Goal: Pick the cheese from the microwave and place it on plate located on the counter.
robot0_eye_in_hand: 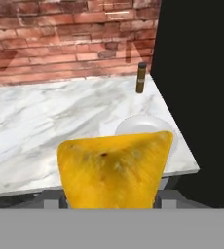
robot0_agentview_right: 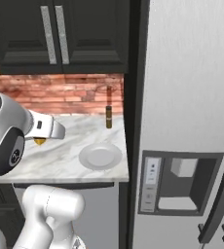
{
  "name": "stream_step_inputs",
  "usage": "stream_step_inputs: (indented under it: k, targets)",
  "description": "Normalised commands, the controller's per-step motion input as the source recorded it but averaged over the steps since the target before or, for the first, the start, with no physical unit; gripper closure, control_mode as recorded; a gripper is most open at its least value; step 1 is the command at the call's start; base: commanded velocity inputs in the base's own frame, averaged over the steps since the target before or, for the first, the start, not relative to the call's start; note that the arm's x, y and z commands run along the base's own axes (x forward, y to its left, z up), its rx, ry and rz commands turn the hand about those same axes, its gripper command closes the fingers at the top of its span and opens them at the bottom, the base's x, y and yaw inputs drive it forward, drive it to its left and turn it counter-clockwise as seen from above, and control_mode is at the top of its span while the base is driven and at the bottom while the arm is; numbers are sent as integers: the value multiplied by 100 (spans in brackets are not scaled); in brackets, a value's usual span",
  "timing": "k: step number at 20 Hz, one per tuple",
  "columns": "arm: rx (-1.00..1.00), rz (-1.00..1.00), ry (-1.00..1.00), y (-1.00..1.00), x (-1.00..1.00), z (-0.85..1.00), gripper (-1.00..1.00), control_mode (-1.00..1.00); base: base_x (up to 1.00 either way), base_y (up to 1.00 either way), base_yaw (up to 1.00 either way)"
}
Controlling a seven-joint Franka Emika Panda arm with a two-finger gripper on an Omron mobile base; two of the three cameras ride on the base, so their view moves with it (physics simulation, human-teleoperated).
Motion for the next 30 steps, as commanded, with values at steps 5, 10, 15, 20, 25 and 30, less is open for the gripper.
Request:
stream_step_inputs:
  k: [5,10,15,20,25,30]
  targets:
    - [0,0,0,0,0,0,100,100,38,0,-9]
    - [0,0,4,-3,18,-20,100,-100,7,0,-1]
    - [1,-5,39,-15,54,-67,100,-100,0,0,0]
    - [0,-6,29,-20,95,-76,100,-100,0,0,0]
    - [0,0,2,-12,84,-82,100,-100,0,0,0]
    - [0,1,-9,-7,66,-89,100,-100,0,0,0]
